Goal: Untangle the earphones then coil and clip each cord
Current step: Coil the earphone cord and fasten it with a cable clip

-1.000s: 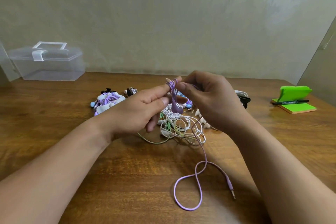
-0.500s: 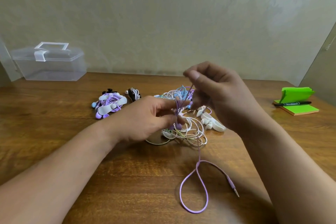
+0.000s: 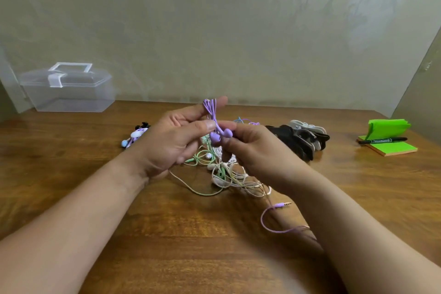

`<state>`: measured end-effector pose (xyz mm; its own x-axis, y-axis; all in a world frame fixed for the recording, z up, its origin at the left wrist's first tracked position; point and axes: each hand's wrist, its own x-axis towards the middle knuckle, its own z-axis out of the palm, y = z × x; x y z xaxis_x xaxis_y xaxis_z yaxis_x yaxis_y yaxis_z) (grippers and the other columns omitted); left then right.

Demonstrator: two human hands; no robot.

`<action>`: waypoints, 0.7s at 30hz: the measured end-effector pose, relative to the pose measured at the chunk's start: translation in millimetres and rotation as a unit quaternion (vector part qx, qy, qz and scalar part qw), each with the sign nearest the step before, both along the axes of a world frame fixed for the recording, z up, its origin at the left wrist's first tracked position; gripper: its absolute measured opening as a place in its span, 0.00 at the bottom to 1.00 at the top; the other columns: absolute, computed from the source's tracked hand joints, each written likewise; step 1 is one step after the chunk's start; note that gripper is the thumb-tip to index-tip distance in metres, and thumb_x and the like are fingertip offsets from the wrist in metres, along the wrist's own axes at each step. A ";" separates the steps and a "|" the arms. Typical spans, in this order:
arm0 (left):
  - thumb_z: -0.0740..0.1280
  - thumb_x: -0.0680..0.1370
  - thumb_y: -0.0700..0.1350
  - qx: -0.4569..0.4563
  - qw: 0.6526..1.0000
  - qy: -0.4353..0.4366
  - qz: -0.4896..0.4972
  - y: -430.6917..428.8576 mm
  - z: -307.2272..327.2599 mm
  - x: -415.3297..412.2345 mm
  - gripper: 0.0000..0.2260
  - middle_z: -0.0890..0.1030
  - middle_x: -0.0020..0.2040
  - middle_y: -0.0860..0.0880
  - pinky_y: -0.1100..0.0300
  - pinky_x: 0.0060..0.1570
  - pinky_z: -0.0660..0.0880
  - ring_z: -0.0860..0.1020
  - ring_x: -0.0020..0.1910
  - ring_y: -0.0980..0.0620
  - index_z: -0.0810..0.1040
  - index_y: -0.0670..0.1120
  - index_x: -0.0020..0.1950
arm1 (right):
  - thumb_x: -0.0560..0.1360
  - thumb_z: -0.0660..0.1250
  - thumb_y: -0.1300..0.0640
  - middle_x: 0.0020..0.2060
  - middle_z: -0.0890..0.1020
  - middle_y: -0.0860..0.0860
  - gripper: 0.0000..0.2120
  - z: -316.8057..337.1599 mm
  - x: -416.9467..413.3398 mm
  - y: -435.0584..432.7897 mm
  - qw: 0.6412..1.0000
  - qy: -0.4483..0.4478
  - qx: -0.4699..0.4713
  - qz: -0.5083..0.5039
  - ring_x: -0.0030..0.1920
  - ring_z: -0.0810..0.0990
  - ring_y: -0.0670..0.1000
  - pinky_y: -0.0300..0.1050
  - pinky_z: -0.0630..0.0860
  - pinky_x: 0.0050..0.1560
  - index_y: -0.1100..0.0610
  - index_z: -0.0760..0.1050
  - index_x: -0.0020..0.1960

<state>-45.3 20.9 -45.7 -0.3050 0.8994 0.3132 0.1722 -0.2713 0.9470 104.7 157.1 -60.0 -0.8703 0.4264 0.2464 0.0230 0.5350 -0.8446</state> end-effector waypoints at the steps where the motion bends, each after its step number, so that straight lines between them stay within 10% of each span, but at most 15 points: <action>1: 0.64 0.82 0.40 0.002 1.000 0.008 0.028 0.2 1.0 0.5 0.19 0.85 0.59 0.40 0.65 0.22 0.52 0.60 0.19 0.59 0.77 0.52 0.72 | 0.84 0.65 0.49 0.36 0.82 0.47 0.09 0.7 0.1 -2.9 0.999 -0.015 0.044 -0.007 0.32 0.74 0.43 0.39 0.69 0.36 0.48 0.84 0.56; 4: 0.59 0.84 0.32 -0.002 0.994 0.030 0.106 0.8 3.3 0.4 0.20 0.84 0.56 0.35 0.74 0.28 0.70 0.75 0.23 0.63 0.73 0.44 0.74 | 0.85 0.65 0.50 0.35 0.83 0.44 0.10 0.4 -1.6 -7.7 0.993 -0.051 0.109 -0.019 0.36 0.78 0.40 0.38 0.72 0.40 0.50 0.85 0.55; 8: 0.63 0.84 0.35 -0.049 0.977 0.161 0.131 3.5 -6.7 -12.4 0.21 0.87 0.52 0.45 0.60 0.66 0.76 0.84 0.55 0.61 0.75 0.55 0.71 | 0.84 0.67 0.48 0.30 0.79 0.45 0.11 1.8 -1.1 -9.7 0.980 -0.040 0.188 -0.046 0.31 0.73 0.43 0.37 0.66 0.32 0.52 0.81 0.46; 12: 0.67 0.83 0.38 -0.074 0.956 0.252 0.134 2.2 -10.1 -7.1 0.20 0.86 0.51 0.63 0.66 0.58 0.77 0.81 0.48 0.69 0.78 0.57 0.71 | 0.83 0.69 0.49 0.28 0.75 0.39 0.10 6.4 3.7 -5.5 0.973 -0.004 0.224 -0.059 0.29 0.71 0.45 0.39 0.64 0.30 0.50 0.81 0.44; 17: 0.66 0.84 0.40 -0.128 0.941 0.309 0.046 -2.0 -7.6 -2.8 0.12 0.87 0.53 0.53 0.47 0.63 0.79 0.84 0.55 0.56 0.83 0.52 0.63 | 0.77 0.76 0.53 0.33 0.81 0.40 0.05 13.7 9.9 3.2 0.976 0.048 0.199 -0.067 0.35 0.76 0.41 0.33 0.68 0.35 0.49 0.82 0.44; 21: 0.66 0.84 0.44 -0.152 0.955 0.252 -0.044 -5.1 -1.6 -0.3 0.08 0.87 0.49 0.50 0.60 0.55 0.79 0.84 0.48 0.56 0.84 0.48 0.59 | 0.79 0.74 0.57 0.36 0.82 0.48 0.03 20.9 14.6 10.4 0.993 0.097 0.064 -0.011 0.32 0.74 0.44 0.38 0.70 0.33 0.55 0.82 0.48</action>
